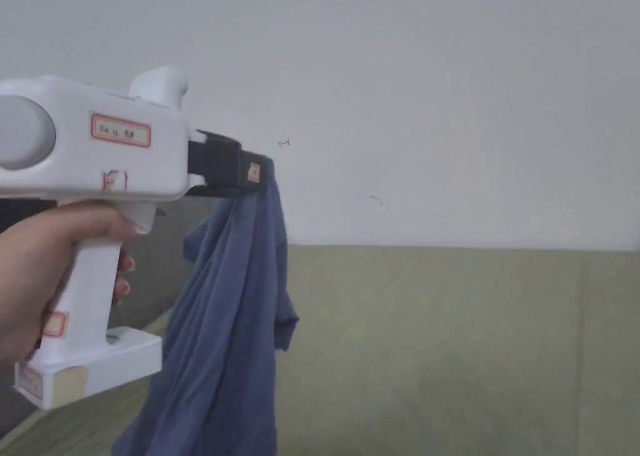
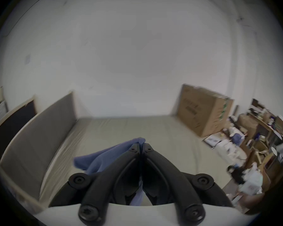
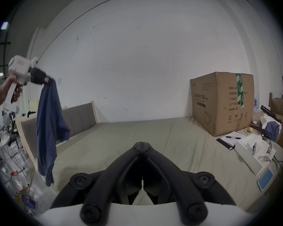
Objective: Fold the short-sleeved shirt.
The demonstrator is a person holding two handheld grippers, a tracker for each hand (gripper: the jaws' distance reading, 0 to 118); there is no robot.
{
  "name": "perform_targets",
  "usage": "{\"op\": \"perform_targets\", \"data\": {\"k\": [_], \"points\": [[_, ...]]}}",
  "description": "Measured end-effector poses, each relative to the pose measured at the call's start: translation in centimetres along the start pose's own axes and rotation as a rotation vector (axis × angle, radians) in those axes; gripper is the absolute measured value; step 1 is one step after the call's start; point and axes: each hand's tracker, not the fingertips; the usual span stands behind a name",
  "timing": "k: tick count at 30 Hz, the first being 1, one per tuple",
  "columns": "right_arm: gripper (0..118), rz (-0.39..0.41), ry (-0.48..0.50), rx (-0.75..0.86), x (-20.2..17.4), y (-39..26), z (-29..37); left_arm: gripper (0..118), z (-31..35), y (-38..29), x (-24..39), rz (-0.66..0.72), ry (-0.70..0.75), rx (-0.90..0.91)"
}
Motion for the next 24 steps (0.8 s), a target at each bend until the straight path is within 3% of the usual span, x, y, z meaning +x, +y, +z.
{"op": "perform_targets", "data": {"k": [4,8,13,17,22,23,24], "points": [[0,-0.023,-0.043,0.014,1.7,0.7,1.7,0,-3.0,1.8,7.2,-0.056,-0.135,0.041],[0,-0.035,-0.106,0.031,4.0,0.9,3.7,0,-9.3,-0.7,12.3,-0.094,-0.271,-0.020],[0,-0.017,-0.208,0.006,7.4,-0.3,5.1,0,-21.6,-11.0,15.1,0.065,-0.358,-0.257],[0,-0.062,-0.277,-0.073,9.8,-2.3,5.5,0,-31.6,-23.2,16.1,0.140,-0.278,-0.660],[0,-0.104,-0.300,-0.170,11.7,-4.3,5.9,2,-35.4,-33.4,14.0,0.261,-0.083,-0.819],[0,-0.103,-0.308,-0.189,11.9,-4.6,5.8,10,-35.4,-34.4,13.5,0.263,-0.063,-0.836],[0,-0.103,-0.313,-0.209,12.1,-4.9,5.6,29,-35.3,-34.9,13.1,0.265,-0.051,-0.851]]}}
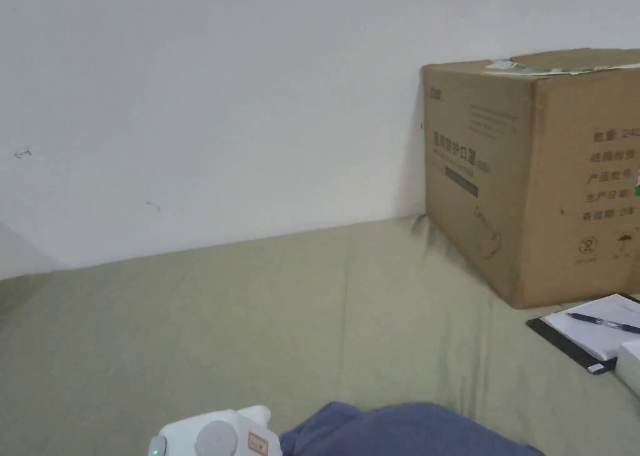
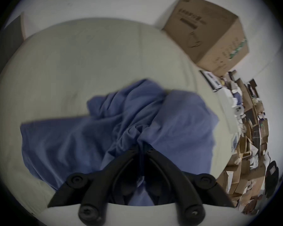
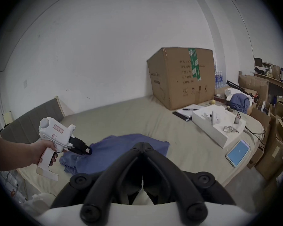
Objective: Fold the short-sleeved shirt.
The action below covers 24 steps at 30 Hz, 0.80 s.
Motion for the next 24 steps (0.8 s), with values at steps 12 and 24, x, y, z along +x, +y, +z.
{"op": "perform_targets", "data": {"k": [12,24], "points": [[0,0.009,0.070,0.025,-1.6,0.7,-2.2,118,18.8,-0.9,-1.1,-0.178,-0.032,0.430],[0,0.043,0.084,0.293,-7.0,2.2,2.3,0,27.2,-20.9,-3.2,-0.208,0.077,0.993]]}}
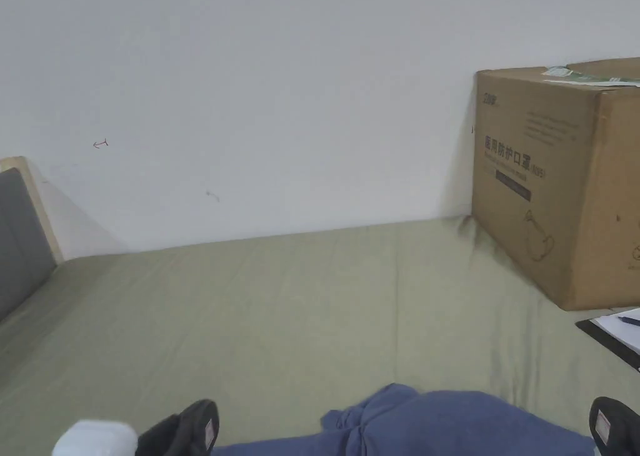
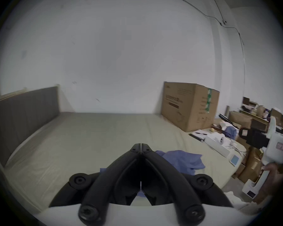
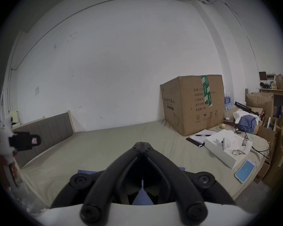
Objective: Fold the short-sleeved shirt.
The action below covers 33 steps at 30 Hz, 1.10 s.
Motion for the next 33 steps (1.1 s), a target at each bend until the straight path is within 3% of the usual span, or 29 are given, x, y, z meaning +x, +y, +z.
{"op": "perform_targets", "data": {"k": [4,8,14,18,21,24,25,26,28,29,33], "points": [[0,0.018,-0.015,0.007,0.0,-1.4,0.6,0,1.3,-2.6,0.4,-0.004,0.097,0.012],[0,0.029,-0.009,-0.004,-0.2,-1.5,0.7,0,1.2,-2.6,0.1,0.002,0.084,-0.012],[0,0.016,-0.004,-0.005,-1.2,-0.6,0.6,0,-0.2,1.2,-1.5,0.081,0.142,0.028],[0,0.038,0.018,-0.045,-1.4,-0.6,-0.1,0,-9.1,4.5,-5.6,0.100,0.052,-0.372],[0,0.052,0.039,-0.078,-1.8,-1.1,-1.1,0,-18.2,1.6,-9.6,0.266,-0.129,-0.777],[0,0.067,0.060,-0.123,-2.2,-2.1,-2.3,0,-24.2,-2.7,-11.8,0.244,-0.005,-0.930],[0,0.072,0.063,-0.140,-2.3,-2.6,-2.8,4,-25.6,-3.9,-12.3,0.209,0.042,-0.950],[0,0.074,0.064,-0.155,-1.3,-2.7,-3.3,31,-27.1,-5.0,-13.0,0.203,0.081,-0.952],[0,0.074,0.062,-0.186,-0.9,-3.5,-4.2,103,-29.6,-7.4,-14.4,0.197,0.143,-0.973],[0,0.075,0.050,-0.208,-0.8,-4.0,-4.8,117,-30.5,-8.4,-15.0,0.201,0.179,-0.971],[0,0.071,0.024,-0.287,-0.4,-5.6,-7.1,115,-33.2,-11.2,-16.3,0.268,0.180,-0.961]]}}
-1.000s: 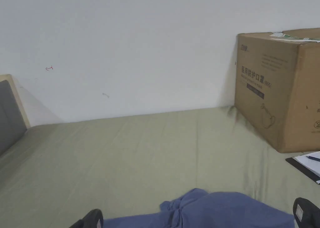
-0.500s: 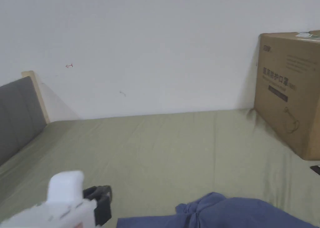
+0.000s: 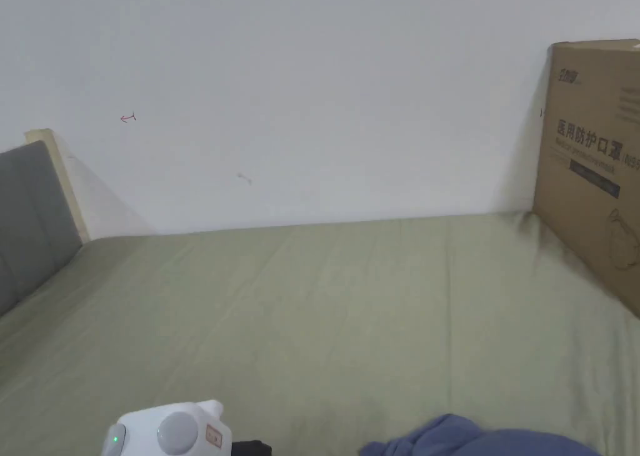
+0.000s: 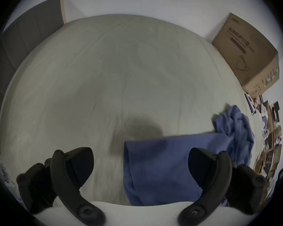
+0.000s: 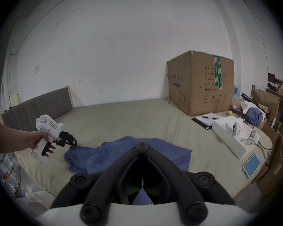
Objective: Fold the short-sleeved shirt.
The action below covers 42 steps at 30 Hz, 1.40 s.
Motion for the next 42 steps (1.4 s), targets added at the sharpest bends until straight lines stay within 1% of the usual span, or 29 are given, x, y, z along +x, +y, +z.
{"op": "perform_targets", "data": {"k": [2,3,5,6,7,8,10,11,12,15,17,18,19,21,22,23,24,25,26,28,30,31,34,36,37,39,40,41,42], "points": [[0,-0.007,-0.016,-0.038,0.5,-0.6,-1.5,116,-2.0,-0.1,0.2,-0.003,-0.023,-0.070],[0,-0.017,-0.019,-0.050,0.5,-0.8,-2.0,116,-2.5,-0.1,0.5,-0.038,0.015,-0.094],[0,-0.050,-0.027,-0.081,0.5,-0.9,-3.1,114,-2.4,-0.4,1.6,-0.127,0.059,-0.049],[0,-0.063,-0.025,-0.087,0.5,-0.9,-3.6,106,-1.9,-0.7,2.5,-0.171,0.089,-0.005],[0,-0.070,-0.020,-0.084,0.4,-0.9,-3.9,88,-1.0,-1.5,3.5,-0.212,0.112,0.056],[0,-0.071,-0.016,-0.081,0.3,-0.9,-4.3,55,0.0,-2.4,4.0,-0.246,0.115,0.102],[0,-0.055,-0.010,-0.075,-0.1,-0.9,-4.9,1,0.8,-3.6,4.9,-0.279,0.059,0.110],[0,-0.041,-0.003,-0.073,-0.3,-0.7,-5.4,1,0.7,-3.8,4.9,-0.267,-0.043,0.058],[0,-0.034,0.009,-0.073,-0.5,-0.3,-6.0,1,0.6,-3.8,4.6,-0.235,-0.079,0.039],[0,-0.047,0.127,-0.053,-0.9,2.7,-9.0,1,1.6,-4.1,3.8,-0.151,-0.054,0.117],[0,-0.055,0.214,-0.171,-1.0,6.0,-12.3,1,2.7,-5.0,3.7,-0.094,-0.089,0.178],[0,-0.046,0.213,-0.253,-1.2,7.5,-14.6,1,3.0,-5.1,3.5,-0.086,-0.107,0.195],[0,-0.017,0.214,-0.352,-1.7,9.0,-17.3,1,3.2,-5.3,3.4,-0.101,-0.112,0.199],[0,-0.021,0.312,-0.572,-1.5,10.6,-24.1,1,3.4,-5.8,3.6,-0.149,-0.083,0.202],[5,-0.039,0.332,-0.738,-1.9,11.2,-27.4,1,3.5,-6.1,3.7,-0.173,-0.065,0.201],[27,-0.088,0.326,-0.845,-2.4,11.3,-30.4,1,3.4,-6.2,3.7,-0.198,-0.060,0.190],[59,-0.074,0.314,-0.918,-2.9,11.0,-32.6,1,3.2,-6.4,3.6,-0.210,-0.058,0.183],[95,-0.039,0.288,-0.995,-4.3,10.4,-34.3,1,3.0,-6.6,3.4,-0.213,-0.064,0.175],[118,-0.005,0.263,-1.041,-5.1,9.5,-36.1,1,2.8,-6.7,3.1,-0.217,-0.080,0.161],[110,0.057,0.194,-1.027,-6.0,8.1,-38.8,1,2.6,-6.6,2.4,-0.228,-0.086,0.151],[110,0.122,0.102,-1.043,-7.1,5.7,-41.3,1,2.6,-6.7,2.1,-0.237,-0.087,0.154],[110,0.140,0.092,-1.059,-7.4,4.6,-42.2,1,2.6,-6.7,2.0,-0.244,-0.097,0.154],[105,0.155,0.014,-1.144,-7.4,2.2,-43.7,1,2.3,-6.9,1.9,-0.254,-0.084,0.141],[101,0.135,0.038,-1.155,-7.5,1.4,-44.0,1,2.3,-6.9,1.7,-0.232,-0.083,0.160],[94,0.133,0.050,-1.122,-7.1,1.9,-44.2,1,2.0,-6.8,1.6,-0.221,-0.087,0.153],[43,0.115,0.077,-1.074,-6.5,2.8,-44.0,1,1.5,-6.7,1.5,-0.202,-0.092,0.136],[5,0.126,0.060,-1.032,-6.0,3.5,-43.7,1,1.4,-6.7,1.3,-0.196,-0.090,0.135],[4,0.116,0.065,-1.006,-5.5,4.5,-42.8,1,1.5,-6.8,1.4,-0.189,-0.087,0.136],[4,0.066,0.101,-0.986,-4.8,5.3,-42.2,1,1.6,-6.8,1.4,-0.182,-0.086,0.138]]}}
